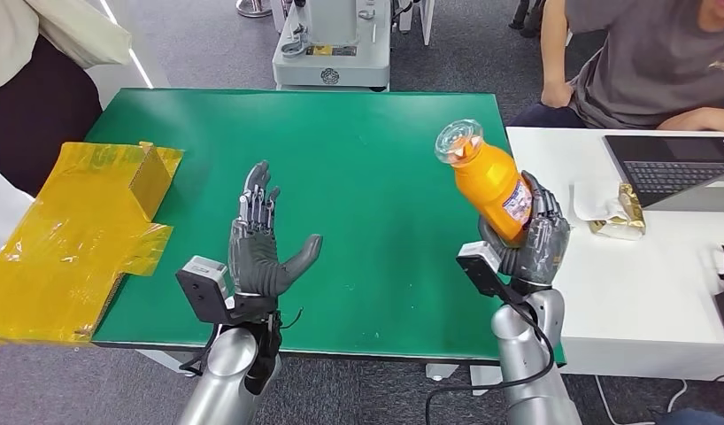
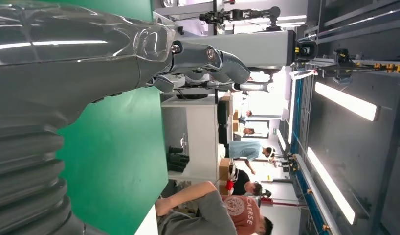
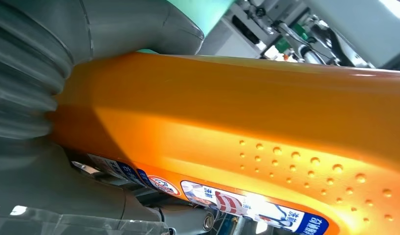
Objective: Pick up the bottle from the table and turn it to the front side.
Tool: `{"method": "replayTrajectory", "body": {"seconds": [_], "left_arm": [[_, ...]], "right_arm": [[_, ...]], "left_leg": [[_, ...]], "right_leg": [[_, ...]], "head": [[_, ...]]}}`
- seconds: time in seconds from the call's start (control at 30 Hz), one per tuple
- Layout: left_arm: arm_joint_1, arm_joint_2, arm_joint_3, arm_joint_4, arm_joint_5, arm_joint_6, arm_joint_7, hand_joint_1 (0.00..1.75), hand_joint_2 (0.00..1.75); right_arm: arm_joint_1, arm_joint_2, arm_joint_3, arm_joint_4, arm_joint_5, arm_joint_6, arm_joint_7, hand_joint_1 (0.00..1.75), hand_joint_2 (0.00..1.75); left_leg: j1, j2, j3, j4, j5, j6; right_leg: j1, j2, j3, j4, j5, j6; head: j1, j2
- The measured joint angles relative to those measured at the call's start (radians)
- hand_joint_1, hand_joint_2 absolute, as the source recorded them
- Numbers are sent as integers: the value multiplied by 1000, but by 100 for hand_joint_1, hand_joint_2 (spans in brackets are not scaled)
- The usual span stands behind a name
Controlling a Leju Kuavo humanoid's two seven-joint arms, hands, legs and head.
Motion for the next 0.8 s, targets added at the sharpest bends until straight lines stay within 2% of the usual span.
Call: {"method": "replayTrajectory", "body": {"seconds": [0.23,0.53,0.8], "left_arm": [[-32,-9,-1,16,1,-69,-1,0,175],[-75,-21,-2,22,6,-88,8,0,175],[-90,-27,-2,16,12,-86,20,0,175]], "right_arm": [[10,7,147,-9,-96,0,0,175,175],[-4,27,398,8,-195,0,-1,175,175],[-39,34,507,85,-187,0,-3,175,175]], "left_leg": [[0,0,0,0,0,0],[0,0,0,0,0,0],[0,0,-1,0,0,0]], "right_leg": [[0,1,0,0,0,0],[0,0,-1,1,0,0],[0,0,-1,1,0,0]], "head": [[0,0],[0,0],[0,0]]}}
